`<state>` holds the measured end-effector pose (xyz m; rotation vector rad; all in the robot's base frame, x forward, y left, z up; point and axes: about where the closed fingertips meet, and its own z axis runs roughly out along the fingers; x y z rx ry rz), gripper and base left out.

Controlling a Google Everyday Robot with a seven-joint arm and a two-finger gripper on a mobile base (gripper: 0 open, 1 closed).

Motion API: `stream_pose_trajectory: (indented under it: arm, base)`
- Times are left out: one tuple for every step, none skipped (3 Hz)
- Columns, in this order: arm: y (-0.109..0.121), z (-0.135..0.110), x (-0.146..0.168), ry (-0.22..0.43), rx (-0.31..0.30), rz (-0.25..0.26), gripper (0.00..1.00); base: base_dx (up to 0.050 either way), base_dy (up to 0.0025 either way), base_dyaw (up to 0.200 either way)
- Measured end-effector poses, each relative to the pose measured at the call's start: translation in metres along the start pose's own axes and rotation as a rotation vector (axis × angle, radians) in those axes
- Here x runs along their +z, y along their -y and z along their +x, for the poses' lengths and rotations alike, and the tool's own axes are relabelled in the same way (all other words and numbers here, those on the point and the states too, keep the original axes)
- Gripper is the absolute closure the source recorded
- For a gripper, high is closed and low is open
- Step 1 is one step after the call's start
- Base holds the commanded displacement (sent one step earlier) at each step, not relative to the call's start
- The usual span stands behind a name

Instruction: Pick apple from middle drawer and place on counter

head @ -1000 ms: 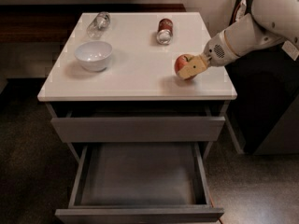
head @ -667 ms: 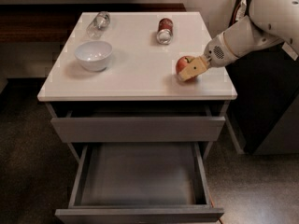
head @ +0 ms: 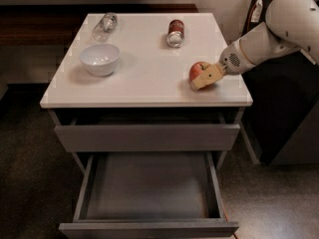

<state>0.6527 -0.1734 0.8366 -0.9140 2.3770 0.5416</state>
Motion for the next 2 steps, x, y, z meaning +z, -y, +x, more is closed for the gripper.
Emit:
stream_pose_trajectory:
  arm:
    - [-0.0007,-0.0013,-0.0006,-0.001,0.000,-0.002,0.00]
    - [-0.0007,-0.0013,-0.0006,-0.001,0.000,-0.002,0.00]
  base:
    - [0.000,0.00000,0.000]
    - [0.000,0.00000,0.000]
